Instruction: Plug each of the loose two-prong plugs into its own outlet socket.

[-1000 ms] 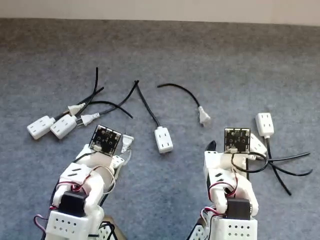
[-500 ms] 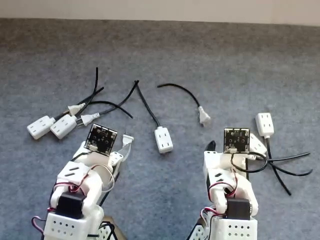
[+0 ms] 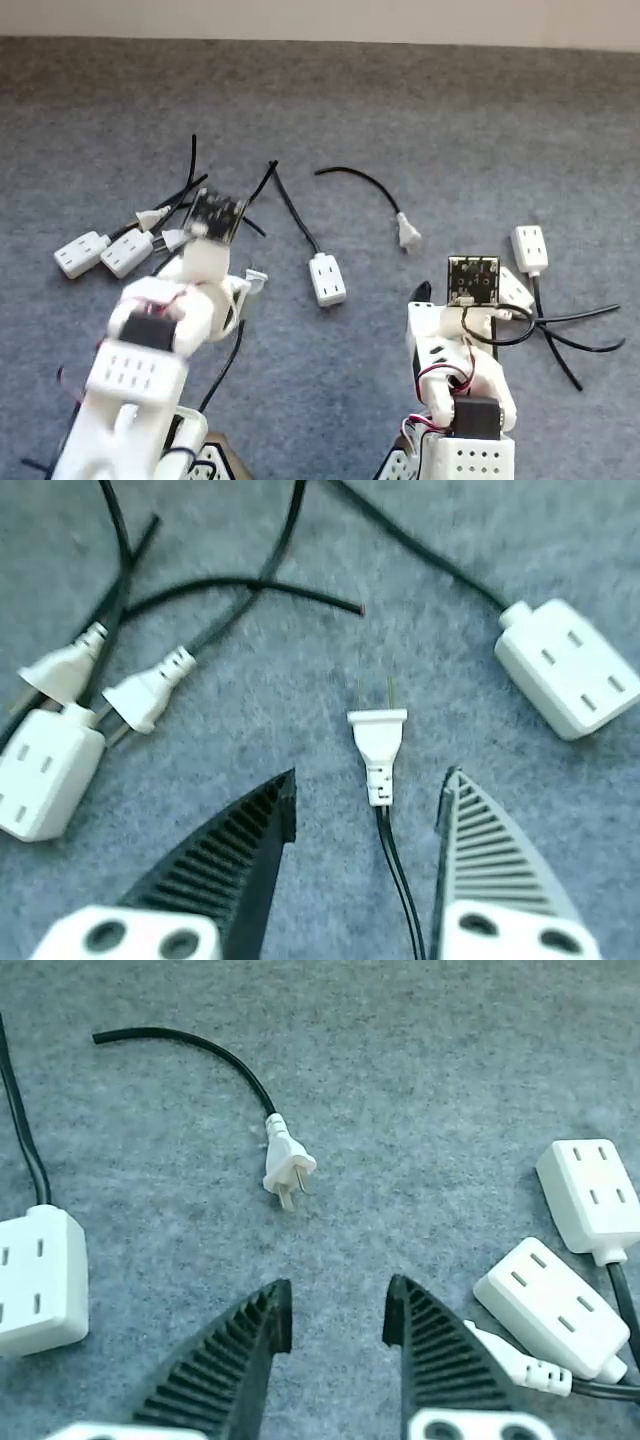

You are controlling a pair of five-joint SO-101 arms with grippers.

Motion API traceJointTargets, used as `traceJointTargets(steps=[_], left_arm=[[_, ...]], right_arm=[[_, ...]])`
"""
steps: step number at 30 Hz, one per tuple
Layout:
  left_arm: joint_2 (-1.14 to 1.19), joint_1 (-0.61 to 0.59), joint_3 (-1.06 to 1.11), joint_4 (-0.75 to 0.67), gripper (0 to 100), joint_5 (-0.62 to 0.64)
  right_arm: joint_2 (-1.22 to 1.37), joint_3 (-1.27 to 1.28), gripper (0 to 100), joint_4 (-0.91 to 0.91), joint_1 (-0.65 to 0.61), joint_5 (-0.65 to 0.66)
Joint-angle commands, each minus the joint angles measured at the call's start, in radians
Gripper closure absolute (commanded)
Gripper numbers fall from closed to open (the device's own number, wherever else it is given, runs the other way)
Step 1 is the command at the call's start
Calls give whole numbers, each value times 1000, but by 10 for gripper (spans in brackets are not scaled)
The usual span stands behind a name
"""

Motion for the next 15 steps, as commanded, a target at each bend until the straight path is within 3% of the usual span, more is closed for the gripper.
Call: traceJointTargets(steps=[1,9,15], left_arm=[[332,-7,-174,-21,770,68],[727,-4,-377,-20,772,95],[811,-2,-432,-21,772,95]], right_arm=[[-7,124,836,-30,-7,23],[-7,124,836,-30,-7,23],[-7,124,836,-31,-7,25]])
